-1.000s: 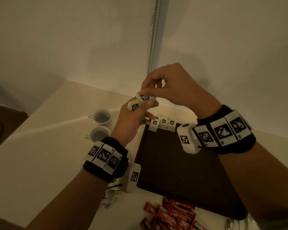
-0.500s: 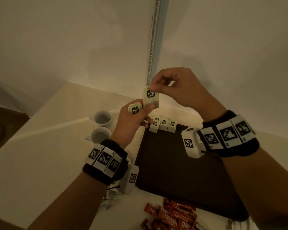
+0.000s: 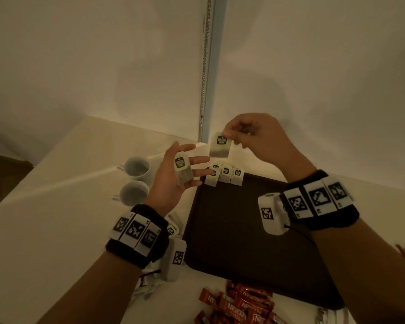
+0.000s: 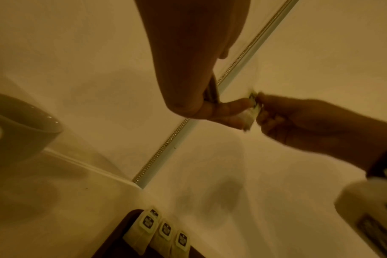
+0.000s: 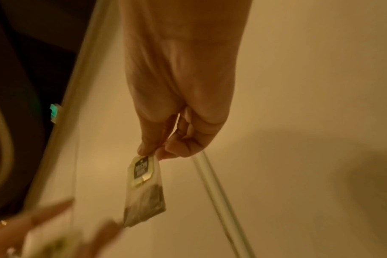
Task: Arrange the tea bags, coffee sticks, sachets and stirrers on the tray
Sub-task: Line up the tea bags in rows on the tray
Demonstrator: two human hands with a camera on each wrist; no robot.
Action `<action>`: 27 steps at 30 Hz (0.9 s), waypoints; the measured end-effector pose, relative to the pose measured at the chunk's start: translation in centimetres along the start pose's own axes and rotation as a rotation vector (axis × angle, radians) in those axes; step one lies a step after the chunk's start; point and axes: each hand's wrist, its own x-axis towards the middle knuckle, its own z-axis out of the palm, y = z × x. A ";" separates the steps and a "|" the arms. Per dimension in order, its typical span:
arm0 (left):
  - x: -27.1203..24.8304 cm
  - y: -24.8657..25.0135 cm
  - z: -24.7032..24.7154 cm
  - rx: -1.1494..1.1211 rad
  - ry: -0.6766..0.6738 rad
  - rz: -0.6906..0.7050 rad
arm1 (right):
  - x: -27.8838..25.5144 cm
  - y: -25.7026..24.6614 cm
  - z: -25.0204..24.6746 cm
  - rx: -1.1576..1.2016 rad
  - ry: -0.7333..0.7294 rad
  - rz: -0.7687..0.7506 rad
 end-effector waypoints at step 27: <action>3.4 -0.6 -2.5 -0.001 0.005 -0.049 | 0.0 18.6 8.7 -0.254 0.093 0.588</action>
